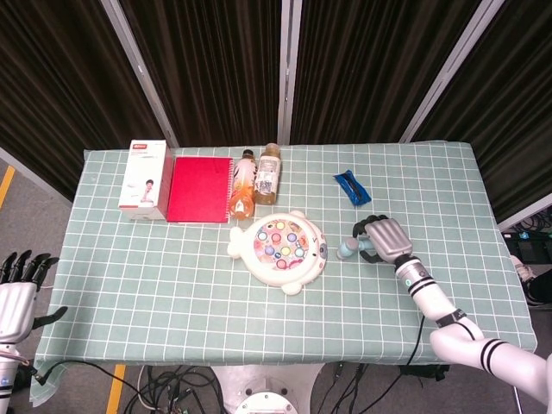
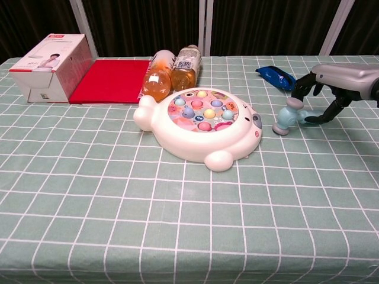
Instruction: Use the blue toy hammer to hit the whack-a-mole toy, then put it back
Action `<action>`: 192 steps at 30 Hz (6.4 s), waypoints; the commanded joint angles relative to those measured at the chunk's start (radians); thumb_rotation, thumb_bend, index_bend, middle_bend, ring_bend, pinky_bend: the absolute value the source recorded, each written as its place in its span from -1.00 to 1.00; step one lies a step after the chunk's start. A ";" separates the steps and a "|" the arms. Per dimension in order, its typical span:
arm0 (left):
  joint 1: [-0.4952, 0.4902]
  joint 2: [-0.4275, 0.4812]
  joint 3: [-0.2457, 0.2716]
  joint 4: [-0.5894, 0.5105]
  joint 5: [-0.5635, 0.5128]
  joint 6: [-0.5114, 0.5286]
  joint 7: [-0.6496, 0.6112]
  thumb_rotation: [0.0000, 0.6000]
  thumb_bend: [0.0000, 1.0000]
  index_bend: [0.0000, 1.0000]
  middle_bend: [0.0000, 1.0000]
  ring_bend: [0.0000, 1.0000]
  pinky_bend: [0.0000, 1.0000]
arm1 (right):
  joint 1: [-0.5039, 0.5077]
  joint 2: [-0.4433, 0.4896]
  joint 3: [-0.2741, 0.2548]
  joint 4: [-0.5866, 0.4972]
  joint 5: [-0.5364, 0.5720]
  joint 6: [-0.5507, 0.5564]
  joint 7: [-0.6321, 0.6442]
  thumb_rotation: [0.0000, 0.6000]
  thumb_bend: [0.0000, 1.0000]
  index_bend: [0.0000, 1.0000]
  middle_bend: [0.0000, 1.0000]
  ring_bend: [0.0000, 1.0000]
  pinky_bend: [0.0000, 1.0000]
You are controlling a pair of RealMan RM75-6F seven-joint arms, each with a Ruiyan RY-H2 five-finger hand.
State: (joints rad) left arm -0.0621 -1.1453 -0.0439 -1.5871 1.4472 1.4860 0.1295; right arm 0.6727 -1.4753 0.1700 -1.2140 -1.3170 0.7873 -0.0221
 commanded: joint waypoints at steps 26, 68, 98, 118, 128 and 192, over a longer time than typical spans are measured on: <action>0.008 0.009 0.001 -0.007 0.003 0.014 0.005 1.00 -1.00 -0.59 -0.70 -0.90 -0.97 | 0.027 -0.064 -0.043 0.103 -0.037 0.011 0.117 1.00 -0.40 -0.02 -0.09 -0.29 -0.24; 0.003 0.019 0.009 -0.023 0.012 -0.002 -0.004 1.00 -1.00 -0.59 -0.70 -0.90 -0.97 | 0.023 0.120 -0.062 -0.135 -0.222 0.252 -0.025 1.00 0.34 0.52 0.32 0.20 0.49; 0.010 0.007 0.016 0.013 0.018 0.001 -0.057 1.00 -1.00 -0.59 -0.70 -0.90 -0.97 | 0.161 -0.002 -0.001 -0.157 -0.082 0.104 -0.198 1.00 0.34 0.53 0.32 0.20 0.49; 0.022 0.003 0.017 0.020 0.012 0.009 -0.070 1.00 -1.00 -0.59 -0.70 -0.90 -0.96 | 0.250 -0.106 0.029 -0.010 0.013 0.020 -0.250 1.00 0.34 0.53 0.32 0.20 0.50; 0.020 0.000 0.017 0.023 0.027 0.016 -0.071 1.00 -1.00 -0.59 -0.70 -0.90 -0.97 | 0.282 -0.086 0.055 -0.064 0.013 0.029 -0.272 1.00 0.34 0.54 0.32 0.20 0.50; 0.018 -0.003 0.022 0.011 0.042 0.012 -0.069 1.00 -1.00 -0.59 -0.70 -0.90 -0.96 | 0.039 -0.158 -0.099 0.242 -0.091 0.131 0.162 1.00 -0.48 -0.23 -0.26 -0.40 -0.21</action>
State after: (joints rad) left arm -0.0443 -1.1482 -0.0215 -1.5762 1.4897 1.4982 0.0602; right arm 0.7148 -1.6395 0.0698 -0.9634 -1.4078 0.9176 0.1438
